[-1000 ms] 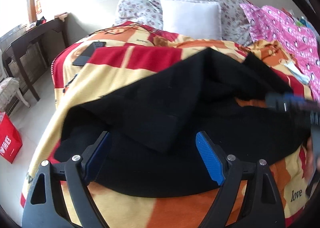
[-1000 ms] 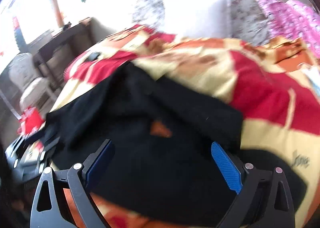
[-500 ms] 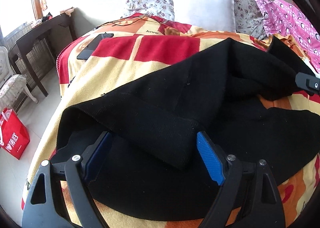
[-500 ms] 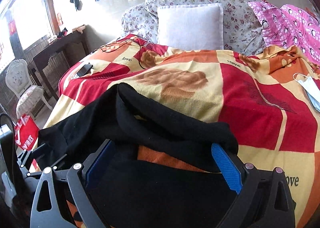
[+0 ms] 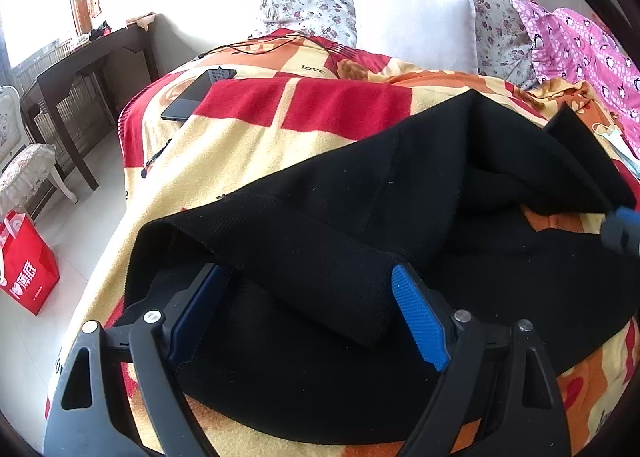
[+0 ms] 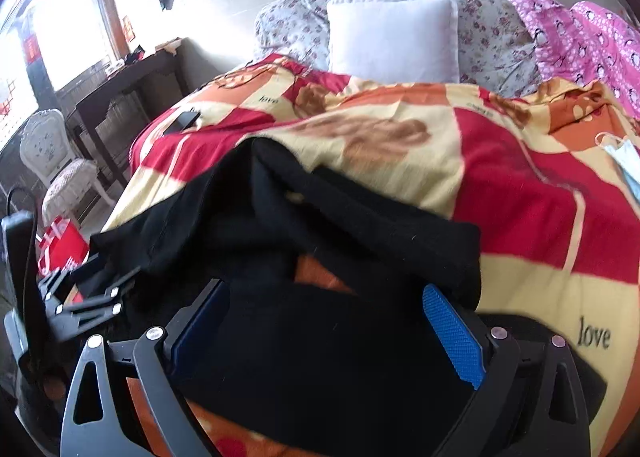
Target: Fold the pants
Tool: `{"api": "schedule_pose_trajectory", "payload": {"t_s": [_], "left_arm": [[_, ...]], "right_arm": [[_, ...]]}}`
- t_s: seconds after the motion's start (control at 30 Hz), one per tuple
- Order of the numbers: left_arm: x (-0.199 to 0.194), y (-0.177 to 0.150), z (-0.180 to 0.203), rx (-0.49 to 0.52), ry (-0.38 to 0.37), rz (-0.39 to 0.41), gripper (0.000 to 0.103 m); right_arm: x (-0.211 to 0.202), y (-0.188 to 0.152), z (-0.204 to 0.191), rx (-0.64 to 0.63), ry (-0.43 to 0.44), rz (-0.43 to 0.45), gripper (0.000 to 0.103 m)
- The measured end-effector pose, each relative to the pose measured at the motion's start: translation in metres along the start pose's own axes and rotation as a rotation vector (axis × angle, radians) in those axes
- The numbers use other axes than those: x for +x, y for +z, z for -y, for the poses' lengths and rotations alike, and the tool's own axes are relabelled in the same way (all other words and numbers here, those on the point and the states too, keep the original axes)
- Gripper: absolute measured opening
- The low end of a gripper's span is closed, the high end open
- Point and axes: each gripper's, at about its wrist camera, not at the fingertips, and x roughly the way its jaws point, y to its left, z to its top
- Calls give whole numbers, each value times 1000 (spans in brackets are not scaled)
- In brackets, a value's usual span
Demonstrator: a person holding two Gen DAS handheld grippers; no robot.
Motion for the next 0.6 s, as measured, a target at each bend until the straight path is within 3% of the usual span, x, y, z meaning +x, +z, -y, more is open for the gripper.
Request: {"api": "schedule_pose_trajectory", "payload": {"t_s": [0.37,0.6], "left_arm": [[-6,-2,2,-7,-14,7,86],[-15,-3,5,-7,-24,23,86]], "right_arm": [[-23,-27,-16,20,71,3,98],[-36,-25,-19,16,53,37,98]]}}
